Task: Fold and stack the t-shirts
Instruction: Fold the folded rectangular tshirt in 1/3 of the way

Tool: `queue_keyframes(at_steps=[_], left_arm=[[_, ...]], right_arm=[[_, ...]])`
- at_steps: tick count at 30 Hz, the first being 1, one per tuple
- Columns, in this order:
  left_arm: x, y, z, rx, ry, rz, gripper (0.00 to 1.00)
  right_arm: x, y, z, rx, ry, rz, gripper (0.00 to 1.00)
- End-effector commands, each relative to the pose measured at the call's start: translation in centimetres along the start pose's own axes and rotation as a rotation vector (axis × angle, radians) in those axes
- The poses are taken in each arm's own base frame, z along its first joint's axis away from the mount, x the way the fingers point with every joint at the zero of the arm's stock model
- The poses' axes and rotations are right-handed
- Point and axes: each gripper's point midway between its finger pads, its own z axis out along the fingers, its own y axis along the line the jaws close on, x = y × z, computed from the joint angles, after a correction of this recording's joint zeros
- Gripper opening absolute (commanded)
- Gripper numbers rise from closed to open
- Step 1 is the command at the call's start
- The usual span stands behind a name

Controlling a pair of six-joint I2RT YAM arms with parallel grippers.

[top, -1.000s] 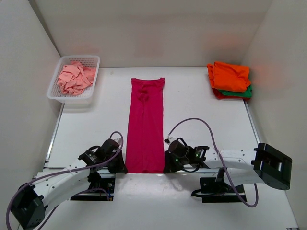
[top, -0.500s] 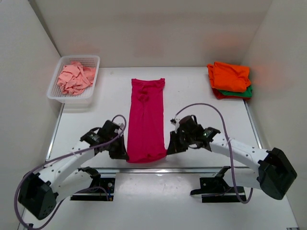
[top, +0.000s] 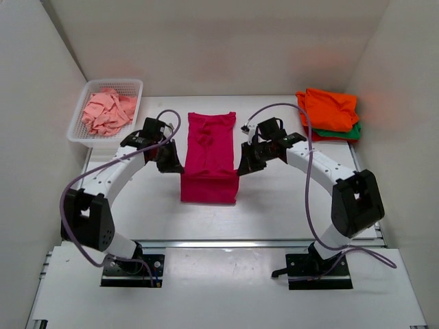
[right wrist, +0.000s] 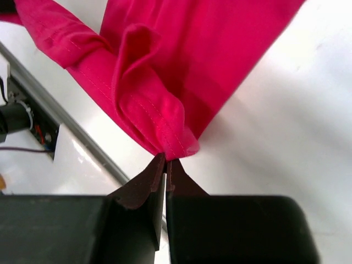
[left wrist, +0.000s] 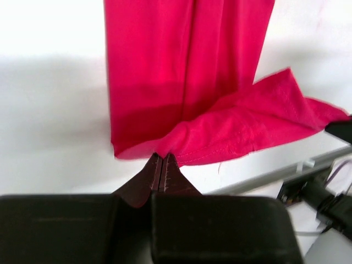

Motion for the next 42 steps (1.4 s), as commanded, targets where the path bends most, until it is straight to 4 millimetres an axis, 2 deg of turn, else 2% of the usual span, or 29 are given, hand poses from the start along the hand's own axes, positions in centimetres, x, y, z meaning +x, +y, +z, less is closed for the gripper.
queue_keyframes(at_steps=[1,3,4,7,8,9,11,14,17,20,21,23,24,25,27,28,30,31,32,33,34,35,36,37,38,39,40,41,42], left_arm=[[-5.0,-1.0,-0.6,0.030,-0.110,0.046,0.00],[-6.0,-0.7,0.6,0.018,-0.095,0.038,0.00],[-7.0,-0.7,0.6,0.025,-0.111,0.035,0.00],[-8.0,-0.7,2.2,0.038,-0.097,0.029,0.00],[-8.4,-0.7,2.7,0.040,-0.099,0.025,0.00],[-8.5,-0.6,3.3,0.039,-0.086,0.022,0.00],[-9.7,-0.1,4.4,0.029,-0.089,0.013,0.00],[-10.3,0.2,5.4,0.027,-0.082,-0.001,0.00],[-12.0,0.1,6.1,0.032,-0.113,-0.015,0.00],[-12.8,0.3,6.9,0.026,-0.115,-0.034,0.00],[-13.0,0.8,7.3,0.020,-0.115,-0.051,0.02],[-13.2,1.7,8.2,0.017,-0.121,-0.096,0.18],[-13.8,1.7,8.4,0.024,-0.155,-0.124,0.31],[-14.4,2.1,8.7,0.038,-0.175,-0.148,0.50],[-15.1,2.2,9.1,0.076,-0.212,-0.225,0.64],[-15.7,2.7,9.0,0.076,-0.239,-0.252,0.65],[-15.5,3.5,8.8,0.068,-0.272,-0.281,0.67],[-15.3,3.4,8.6,0.066,-0.279,-0.285,0.68],[-14.4,3.5,8.2,0.052,-0.273,-0.263,0.70],[-13.4,3.7,7.9,0.029,-0.265,-0.222,0.71],[-11.3,4.2,8.1,0.001,-0.219,-0.189,0.71],[-10.0,3.9,7.3,-0.015,-0.198,-0.166,0.71],[-8.1,4.4,7.0,-0.039,-0.169,-0.141,0.71],[-5.2,5.2,7.5,-0.067,-0.114,-0.131,0.71],[-4.4,4.4,6.5,-0.048,-0.132,-0.110,0.70],[-2.5,4.9,5.9,-0.050,-0.128,-0.121,0.70],[-0.4,5.5,6.4,-0.064,-0.117,-0.137,0.70],[-0.6,4.6,5.5,-0.034,-0.170,-0.120,0.71],[0.5,5.4,5.0,-0.058,-0.195,-0.142,0.71]], right_arm=[[-2.8,-0.5,-0.7,0.008,-0.034,-0.074,0.00],[-3.6,-1.7,-0.1,0.021,-0.024,-0.051,0.00],[-4.7,-1.9,-0.2,0.022,-0.043,-0.062,0.00],[-5.8,-3.5,0.9,0.035,-0.031,-0.052,0.00],[-6.8,-3.3,0.8,0.031,-0.049,-0.066,0.00],[-6.5,-4.1,1.4,0.039,-0.024,-0.056,0.00],[-7.9,-4.8,2.1,0.045,-0.032,-0.066,0.00],[-9.0,-5.9,2.9,0.054,-0.026,-0.057,0.00],[-9.9,-6.8,3.8,0.054,-0.021,-0.061,0.00],[-10.7,-7.8,4.9,0.051,-0.023,-0.056,0.00],[-11.7,-7.8,4.6,0.052,-0.051,-0.063,0.01],[-12.5,-8.4,5.0,0.061,-0.073,-0.064,0.14],[-13.3,-8.7,4.9,0.067,-0.110,-0.066,0.18],[-13.9,-9.0,4.9,0.070,-0.137,-0.057,0.26],[-15.8,-9.7,3.9,0.105,-0.223,-0.052,0.35],[-16.3,-9.9,3.6,0.116,-0.253,-0.049,0.40],[-16.5,-10.6,2.3,0.194,-0.285,-0.026,0.43],[-15.5,-10.8,2.4,0.203,-0.270,-0.003,0.43],[-15.5,-10.2,1.5,0.235,-0.289,0.003,0.42],[-14.2,-10.0,1.1,0.250,-0.282,0.030,0.43],[-11.6,-10.1,2.2,0.270,-0.237,0.054,0.40],[-11.1,-9.3,1.3,0.272,-0.253,0.060,0.39],[-8.7,-8.5,1.6,0.275,-0.229,0.075,0.39],[-6.2,-7.9,2.6,0.275,-0.195,0.092,0.39],[-5.5,-6.8,2.1,0.263,-0.211,0.086,0.39],[-3.7,-5.8,2.4,0.255,-0.199,0.097,0.39],[-1.6,-5.4,3.3,0.253,-0.171,0.118,0.40],[0.0,-5.2,3.4,0.260,-0.159,0.131,0.39],[-0.2,-4.3,3.2,0.249,-0.189,0.148,0.37]])
